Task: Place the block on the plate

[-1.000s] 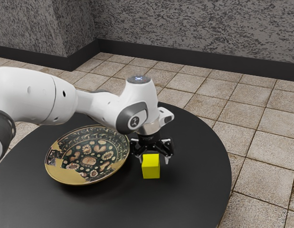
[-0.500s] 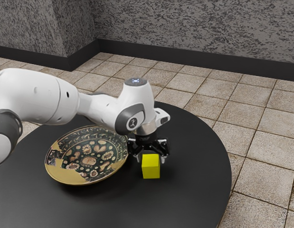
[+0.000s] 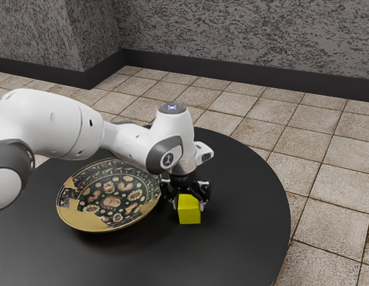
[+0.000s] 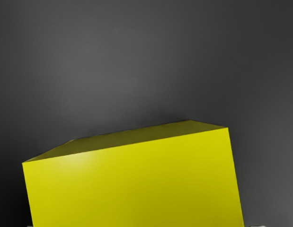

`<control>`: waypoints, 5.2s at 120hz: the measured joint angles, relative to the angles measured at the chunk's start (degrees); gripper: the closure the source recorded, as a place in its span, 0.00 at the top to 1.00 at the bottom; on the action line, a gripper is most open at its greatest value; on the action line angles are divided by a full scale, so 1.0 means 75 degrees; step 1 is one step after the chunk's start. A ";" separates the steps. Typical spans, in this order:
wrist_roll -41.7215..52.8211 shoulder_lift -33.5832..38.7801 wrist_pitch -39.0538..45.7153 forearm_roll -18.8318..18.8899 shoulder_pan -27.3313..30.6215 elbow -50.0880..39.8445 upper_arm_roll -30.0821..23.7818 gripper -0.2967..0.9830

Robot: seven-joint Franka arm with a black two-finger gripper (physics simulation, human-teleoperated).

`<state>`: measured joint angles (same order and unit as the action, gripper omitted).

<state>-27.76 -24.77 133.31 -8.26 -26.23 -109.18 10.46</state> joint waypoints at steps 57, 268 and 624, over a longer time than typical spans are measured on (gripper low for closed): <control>0.0074 -0.0078 0.0055 0.0000 -0.0004 0.0012 0.0000 0.59; -0.0105 0.1702 -0.0633 0.1202 0.0789 -0.0256 0.0162 0.50; 0.1458 0.3027 -0.4008 0.1692 0.3419 0.0772 -0.0907 0.77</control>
<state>-16.83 -2.06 103.25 4.44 -0.59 -103.39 3.65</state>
